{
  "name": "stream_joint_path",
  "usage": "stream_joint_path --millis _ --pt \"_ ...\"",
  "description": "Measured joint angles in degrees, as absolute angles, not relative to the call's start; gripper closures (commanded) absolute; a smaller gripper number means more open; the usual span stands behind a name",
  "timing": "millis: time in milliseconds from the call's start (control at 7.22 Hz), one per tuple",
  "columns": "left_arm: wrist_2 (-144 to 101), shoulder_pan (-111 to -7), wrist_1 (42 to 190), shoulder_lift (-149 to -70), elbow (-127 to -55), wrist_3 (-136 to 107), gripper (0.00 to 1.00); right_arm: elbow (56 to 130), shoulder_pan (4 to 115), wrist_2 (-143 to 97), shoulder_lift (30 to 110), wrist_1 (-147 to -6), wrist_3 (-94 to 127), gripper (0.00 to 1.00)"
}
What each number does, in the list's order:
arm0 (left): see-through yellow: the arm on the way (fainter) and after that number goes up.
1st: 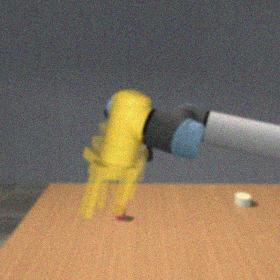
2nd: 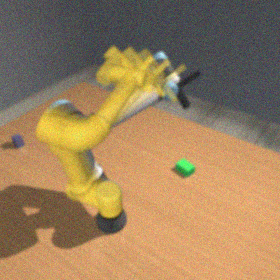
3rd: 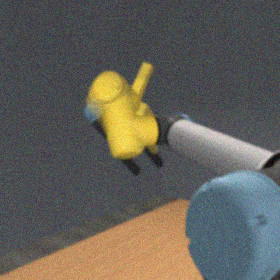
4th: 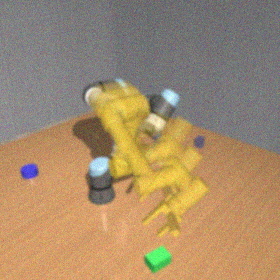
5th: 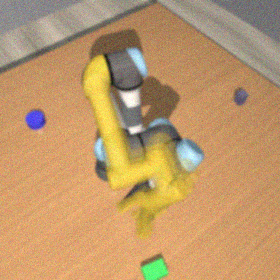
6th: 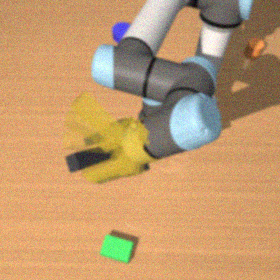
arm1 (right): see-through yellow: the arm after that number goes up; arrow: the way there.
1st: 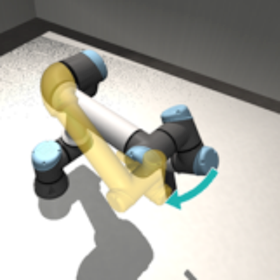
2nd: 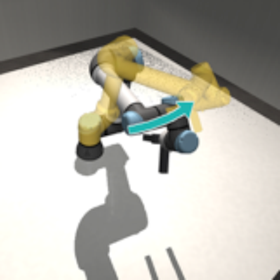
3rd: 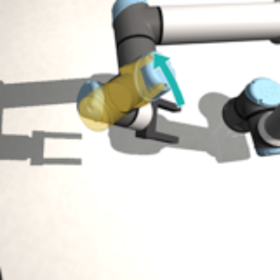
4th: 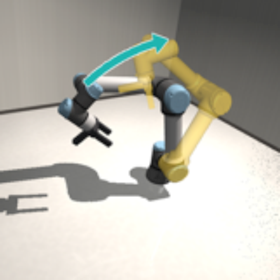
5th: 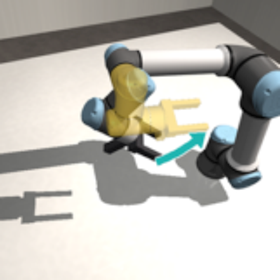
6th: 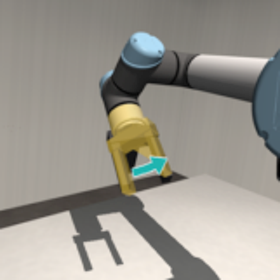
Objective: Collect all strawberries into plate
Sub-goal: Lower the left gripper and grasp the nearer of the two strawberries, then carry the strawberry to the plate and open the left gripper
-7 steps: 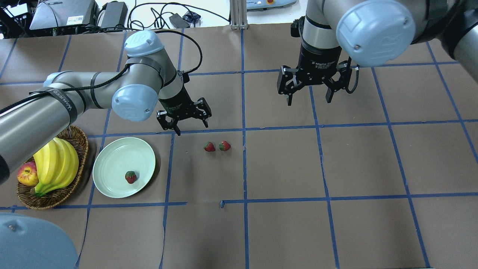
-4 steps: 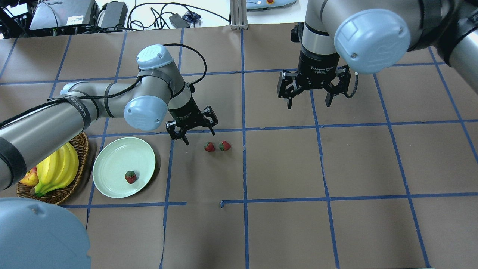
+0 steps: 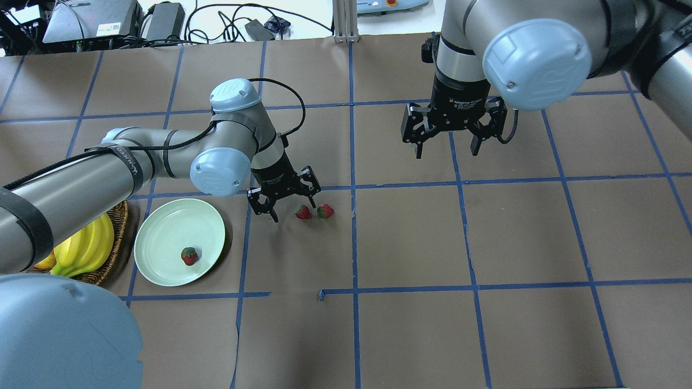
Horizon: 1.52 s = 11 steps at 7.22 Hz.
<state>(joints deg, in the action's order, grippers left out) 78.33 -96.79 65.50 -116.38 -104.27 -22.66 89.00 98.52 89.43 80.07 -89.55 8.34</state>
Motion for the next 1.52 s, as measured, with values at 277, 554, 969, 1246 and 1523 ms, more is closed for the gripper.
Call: stream_joint_path --millis 277,554,969,1246,1523 --pt "78.33 -96.90 65.92 -116.44 -104.68 -22.37 0.52 89.03 98.52 89.43 80.07 -89.60 8.35 0.00" --pt "78.39 -96.99 65.93 -116.45 -104.63 -22.08 0.96 89.03 98.52 89.46 80.04 -89.63 8.35 0.00" --pt "78.85 -96.98 65.46 -115.86 -103.70 -17.85 1.00 89.03 98.52 89.47 80.07 -89.65 8.35 0.00" --pt "80.14 -96.69 67.13 -114.49 -101.57 -16.00 1.00 88.98 98.53 89.49 80.07 -89.65 8.35 0.00" --pt "88.44 -94.16 74.71 -112.01 -99.28 -7.54 1.00 88.95 98.53 89.55 80.07 -89.67 8.35 0.00"
